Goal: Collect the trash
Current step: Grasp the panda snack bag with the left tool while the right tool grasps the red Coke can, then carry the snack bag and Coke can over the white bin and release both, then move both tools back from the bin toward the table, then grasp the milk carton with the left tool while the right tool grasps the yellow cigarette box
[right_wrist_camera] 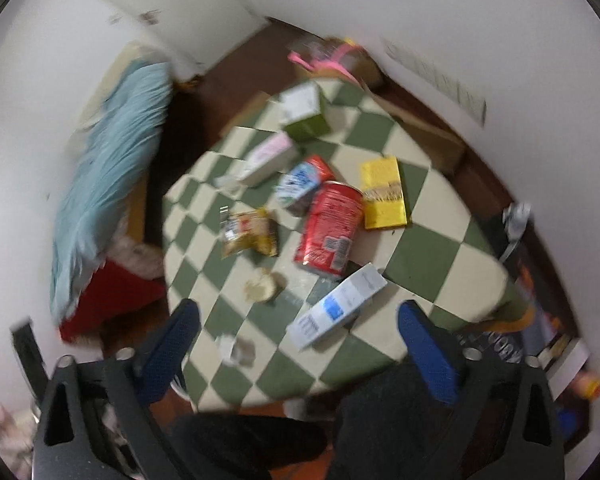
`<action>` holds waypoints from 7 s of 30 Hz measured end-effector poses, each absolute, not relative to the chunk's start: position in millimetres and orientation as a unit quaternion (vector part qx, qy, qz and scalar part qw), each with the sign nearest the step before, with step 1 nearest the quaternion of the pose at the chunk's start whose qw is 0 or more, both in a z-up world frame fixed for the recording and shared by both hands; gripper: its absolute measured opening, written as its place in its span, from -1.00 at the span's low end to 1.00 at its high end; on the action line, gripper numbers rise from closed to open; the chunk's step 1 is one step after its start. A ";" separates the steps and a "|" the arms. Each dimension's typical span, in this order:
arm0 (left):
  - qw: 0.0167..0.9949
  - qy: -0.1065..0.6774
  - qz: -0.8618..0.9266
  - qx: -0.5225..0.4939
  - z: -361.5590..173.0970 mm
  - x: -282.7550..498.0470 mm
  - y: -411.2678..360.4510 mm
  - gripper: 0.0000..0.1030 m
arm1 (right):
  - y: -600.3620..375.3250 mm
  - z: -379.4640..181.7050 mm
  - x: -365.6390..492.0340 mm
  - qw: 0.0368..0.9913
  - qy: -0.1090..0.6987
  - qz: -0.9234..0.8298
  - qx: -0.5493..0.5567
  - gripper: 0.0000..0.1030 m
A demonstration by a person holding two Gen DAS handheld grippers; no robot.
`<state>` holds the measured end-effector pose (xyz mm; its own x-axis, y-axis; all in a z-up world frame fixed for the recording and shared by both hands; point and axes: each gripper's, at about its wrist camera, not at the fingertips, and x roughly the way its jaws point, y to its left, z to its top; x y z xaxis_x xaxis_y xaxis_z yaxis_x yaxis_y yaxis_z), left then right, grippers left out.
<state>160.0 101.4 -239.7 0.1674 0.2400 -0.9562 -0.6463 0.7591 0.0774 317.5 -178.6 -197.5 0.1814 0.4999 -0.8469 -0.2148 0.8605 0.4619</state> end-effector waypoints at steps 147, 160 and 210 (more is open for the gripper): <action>0.680 0.448 0.502 -0.291 -200.9 -147.3 293.6 0.81 | 292.7 -275.9 17.8 0.620 0.548 0.488 -0.280 1.00; 0.728 0.394 0.509 -0.235 -111.7 -129.2 215.1 0.81 | 197.1 -158.3 31.9 0.654 0.502 0.535 -0.183 1.00; 0.732 0.656 -0.069 0.171 -335.9 452.0 -15.7 0.97 | -169.6 -366.0 448.4 0.731 0.676 0.086 -0.024 0.12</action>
